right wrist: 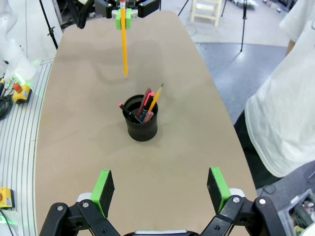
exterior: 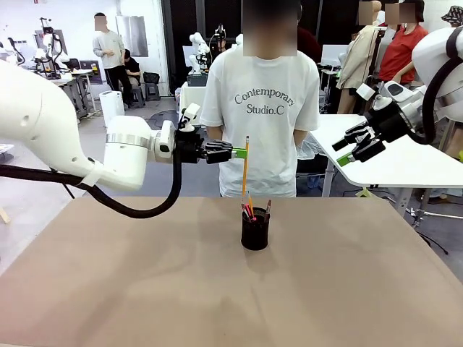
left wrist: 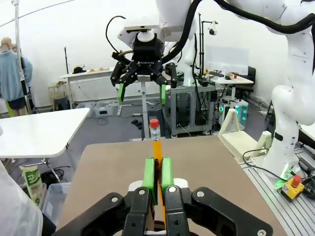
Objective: Place the pens into the pen holder.
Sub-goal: Pick up a writing instrument from the table and place it into the Pen holder.
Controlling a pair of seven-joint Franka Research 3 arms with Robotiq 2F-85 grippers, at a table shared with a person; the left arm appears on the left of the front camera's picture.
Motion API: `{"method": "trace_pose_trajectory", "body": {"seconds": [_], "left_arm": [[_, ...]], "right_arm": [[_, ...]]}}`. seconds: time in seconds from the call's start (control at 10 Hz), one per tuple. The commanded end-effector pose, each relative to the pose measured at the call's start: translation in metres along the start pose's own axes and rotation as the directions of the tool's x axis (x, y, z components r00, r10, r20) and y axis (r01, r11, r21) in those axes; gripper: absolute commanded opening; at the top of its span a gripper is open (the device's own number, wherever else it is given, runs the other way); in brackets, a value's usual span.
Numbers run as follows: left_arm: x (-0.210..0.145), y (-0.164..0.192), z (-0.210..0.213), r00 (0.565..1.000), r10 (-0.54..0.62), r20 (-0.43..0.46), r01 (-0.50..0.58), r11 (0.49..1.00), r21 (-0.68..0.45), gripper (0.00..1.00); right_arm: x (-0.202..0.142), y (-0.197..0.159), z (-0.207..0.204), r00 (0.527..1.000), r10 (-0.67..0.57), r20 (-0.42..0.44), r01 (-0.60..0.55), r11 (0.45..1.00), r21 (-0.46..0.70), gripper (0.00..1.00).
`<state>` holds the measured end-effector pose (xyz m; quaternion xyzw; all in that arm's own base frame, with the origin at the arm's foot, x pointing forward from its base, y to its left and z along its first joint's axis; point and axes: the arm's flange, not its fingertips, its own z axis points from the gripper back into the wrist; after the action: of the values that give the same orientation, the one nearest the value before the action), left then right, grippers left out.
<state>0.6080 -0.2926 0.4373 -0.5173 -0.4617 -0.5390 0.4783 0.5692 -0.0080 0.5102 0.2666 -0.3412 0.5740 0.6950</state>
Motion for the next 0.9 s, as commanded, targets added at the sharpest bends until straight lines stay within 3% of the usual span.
{"method": "trace_pose_trajectory", "body": {"seconds": [0.0, 0.3, 0.8], "left_arm": [[0.005, -0.003, 0.002, 1.0, -0.007, -0.014, 0.007, 1.0, 0.021, 0.0], [0.001, 0.001, 0.001, 1.0, -0.003, -0.006, 0.003, 1.0, 0.01, 0.0], [-0.012, 0.012, -0.035, 0.993, -0.113, 0.025, 0.114, 0.991, -0.066, 0.0]], "right_arm": [[0.002, 0.0, 0.001, 1.0, 0.004, 0.0, -0.004, 1.0, -0.003, 1.0], [0.002, 0.0, 0.001, 1.0, 0.004, 0.0, -0.004, 1.0, -0.003, 1.0], [0.002, 0.0, 0.001, 1.0, 0.004, 0.0, -0.004, 1.0, -0.003, 1.0]]}}
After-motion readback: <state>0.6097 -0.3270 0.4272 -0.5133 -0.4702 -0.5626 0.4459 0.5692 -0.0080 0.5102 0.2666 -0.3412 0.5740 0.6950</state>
